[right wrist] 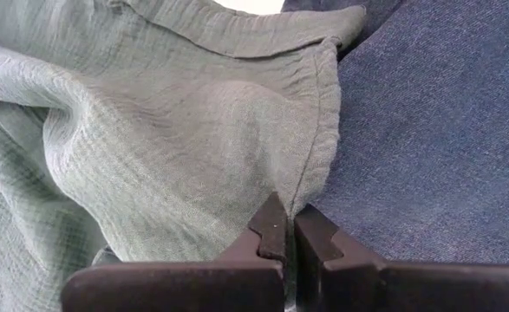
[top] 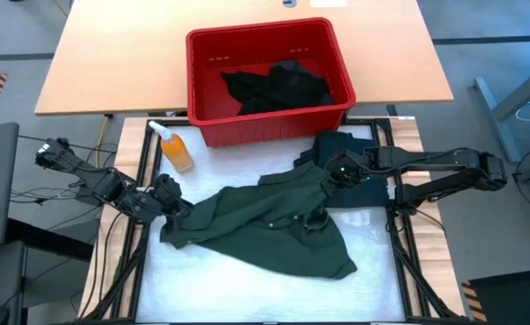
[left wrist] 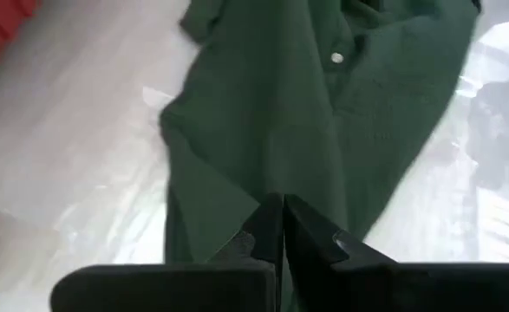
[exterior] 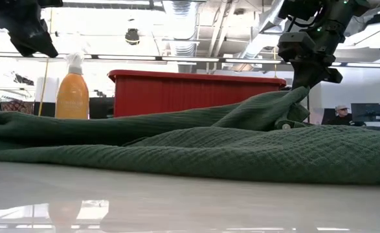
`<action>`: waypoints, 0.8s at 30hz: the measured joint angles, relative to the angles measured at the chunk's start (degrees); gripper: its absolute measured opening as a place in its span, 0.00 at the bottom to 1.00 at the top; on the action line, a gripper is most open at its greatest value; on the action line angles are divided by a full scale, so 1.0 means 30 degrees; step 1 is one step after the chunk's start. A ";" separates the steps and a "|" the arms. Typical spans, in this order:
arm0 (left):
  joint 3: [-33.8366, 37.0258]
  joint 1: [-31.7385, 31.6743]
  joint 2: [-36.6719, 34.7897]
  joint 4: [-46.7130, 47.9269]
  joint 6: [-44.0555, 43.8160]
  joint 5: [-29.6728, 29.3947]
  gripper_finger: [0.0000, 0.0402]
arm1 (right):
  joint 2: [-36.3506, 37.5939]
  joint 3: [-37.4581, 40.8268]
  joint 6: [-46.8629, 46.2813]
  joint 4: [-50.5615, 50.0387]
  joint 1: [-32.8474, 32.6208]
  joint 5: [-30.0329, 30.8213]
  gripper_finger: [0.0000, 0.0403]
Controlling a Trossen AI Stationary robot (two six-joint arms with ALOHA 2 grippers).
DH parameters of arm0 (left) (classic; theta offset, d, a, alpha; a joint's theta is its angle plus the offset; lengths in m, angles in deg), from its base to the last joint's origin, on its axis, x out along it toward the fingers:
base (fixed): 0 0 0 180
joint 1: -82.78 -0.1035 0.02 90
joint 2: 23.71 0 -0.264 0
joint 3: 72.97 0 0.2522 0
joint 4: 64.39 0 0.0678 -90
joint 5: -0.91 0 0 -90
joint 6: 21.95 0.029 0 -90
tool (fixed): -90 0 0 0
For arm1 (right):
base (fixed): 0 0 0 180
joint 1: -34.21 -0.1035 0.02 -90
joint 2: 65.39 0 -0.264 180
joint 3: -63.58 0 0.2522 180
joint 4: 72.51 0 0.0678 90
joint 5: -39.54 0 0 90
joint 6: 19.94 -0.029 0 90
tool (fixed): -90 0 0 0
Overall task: Fold laundry
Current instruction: Fold the green polo shirt
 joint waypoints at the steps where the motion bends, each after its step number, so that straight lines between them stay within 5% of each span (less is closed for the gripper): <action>1: 0.0000 0.0000 0.0000 0.0138 -0.0174 -0.0121 0.00 | 0.0000 0.0000 -0.0002 0.0000 0.0000 -0.0006 0.05; 9: 0.1024 0.0000 0.0761 -0.2126 0.0133 0.1633 0.05 | 0.0000 0.0000 -0.0044 0.0007 -0.0312 -0.0051 0.05; 24: 0.1953 -0.0007 0.6170 -0.2441 0.3670 0.4593 0.47 | 0.0007 0.0000 -0.0190 0.0007 -0.0379 -0.0437 0.05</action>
